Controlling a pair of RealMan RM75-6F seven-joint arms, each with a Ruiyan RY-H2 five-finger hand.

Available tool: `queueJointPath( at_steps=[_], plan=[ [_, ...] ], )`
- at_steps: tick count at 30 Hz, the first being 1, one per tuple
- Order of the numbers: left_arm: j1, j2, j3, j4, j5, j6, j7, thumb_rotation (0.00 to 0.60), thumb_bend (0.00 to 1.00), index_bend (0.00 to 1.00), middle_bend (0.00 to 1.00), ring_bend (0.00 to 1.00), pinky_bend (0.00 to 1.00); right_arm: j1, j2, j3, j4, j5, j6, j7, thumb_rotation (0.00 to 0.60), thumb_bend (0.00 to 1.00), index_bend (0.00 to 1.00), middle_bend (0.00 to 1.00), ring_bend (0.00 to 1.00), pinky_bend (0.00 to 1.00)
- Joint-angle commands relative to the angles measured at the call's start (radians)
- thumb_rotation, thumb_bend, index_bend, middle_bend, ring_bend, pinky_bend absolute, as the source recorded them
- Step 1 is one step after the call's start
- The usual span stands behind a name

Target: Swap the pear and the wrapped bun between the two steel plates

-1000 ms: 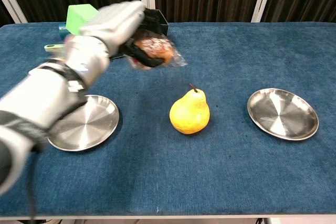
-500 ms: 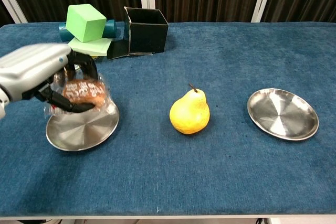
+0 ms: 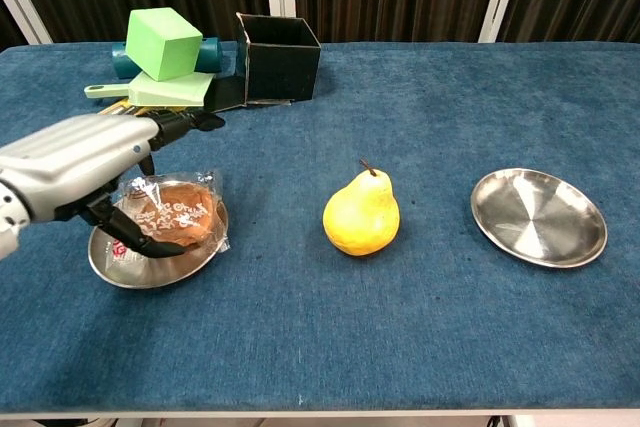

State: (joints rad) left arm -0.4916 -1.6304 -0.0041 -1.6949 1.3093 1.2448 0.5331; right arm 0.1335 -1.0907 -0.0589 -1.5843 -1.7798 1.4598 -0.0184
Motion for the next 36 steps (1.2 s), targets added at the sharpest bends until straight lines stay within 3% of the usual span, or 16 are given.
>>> queueJointPath(
  at_steps=[1,5,8,13,19,24,27,29,31,33,36],
  plan=[
    [0.040,0.092,0.052,-0.095,0.101,0.078,0.018,0.600,0.00,0.06,0.07,0.06,0.36,0.089,-0.021,0.026,-0.080,-0.030,-0.108,-0.058,0.577,0.24,0.00,0.00,0.00,0.00],
    [0.104,0.201,0.115,-0.163,0.219,0.186,0.000,0.600,0.00,0.06,0.07,0.06,0.36,0.204,-0.069,0.086,-0.187,0.019,-0.279,-0.153,0.577,0.24,0.00,0.00,0.00,0.00],
    [0.155,0.275,0.155,-0.185,0.280,0.255,-0.044,0.600,0.00,0.06,0.07,0.06,0.36,0.294,-0.149,0.145,-0.236,0.125,-0.429,-0.246,0.577,0.24,0.00,0.00,0.00,0.00],
    [0.205,0.359,0.155,-0.179,0.276,0.305,-0.157,0.600,0.00,0.06,0.07,0.06,0.35,0.423,-0.341,0.222,-0.207,0.372,-0.607,-0.480,0.576,0.24,0.00,0.00,0.00,0.00],
    [0.236,0.398,0.142,-0.153,0.261,0.305,-0.235,0.600,0.00,0.06,0.07,0.06,0.31,0.515,-0.526,0.235,-0.137,0.596,-0.629,-0.706,0.573,0.24,0.00,0.00,0.00,0.00],
    [0.249,0.412,0.130,-0.145,0.267,0.297,-0.261,0.600,0.00,0.06,0.07,0.06,0.31,0.555,-0.582,0.224,-0.110,0.705,-0.598,-0.795,0.569,0.25,0.00,0.07,0.02,0.06],
    [0.253,0.415,0.120,-0.142,0.267,0.287,-0.278,0.600,0.00,0.06,0.07,0.06,0.31,0.569,-0.599,0.217,-0.094,0.734,-0.577,-0.807,0.577,0.27,0.12,0.18,0.14,0.17],
    [0.258,0.416,0.116,-0.138,0.268,0.281,-0.283,0.600,0.00,0.06,0.07,0.06,0.31,0.575,-0.608,0.215,-0.085,0.748,-0.560,-0.805,0.597,0.32,0.38,0.35,0.35,0.35],
    [0.263,0.415,0.110,-0.134,0.269,0.278,-0.285,0.600,0.00,0.06,0.07,0.06,0.31,0.578,-0.611,0.211,-0.081,0.757,-0.541,-0.807,0.600,0.36,0.54,0.48,0.49,0.51],
    [0.266,0.415,0.105,-0.134,0.269,0.275,-0.288,0.600,0.00,0.06,0.07,0.06,0.31,0.580,-0.611,0.207,-0.082,0.759,-0.522,-0.809,0.600,0.38,0.63,0.56,0.57,0.61],
    [0.272,0.415,0.097,-0.135,0.272,0.272,-0.287,0.600,0.00,0.06,0.07,0.06,0.31,0.578,-0.605,0.205,-0.089,0.742,-0.489,-0.792,0.600,0.40,0.70,0.61,0.63,0.68]
  ],
)
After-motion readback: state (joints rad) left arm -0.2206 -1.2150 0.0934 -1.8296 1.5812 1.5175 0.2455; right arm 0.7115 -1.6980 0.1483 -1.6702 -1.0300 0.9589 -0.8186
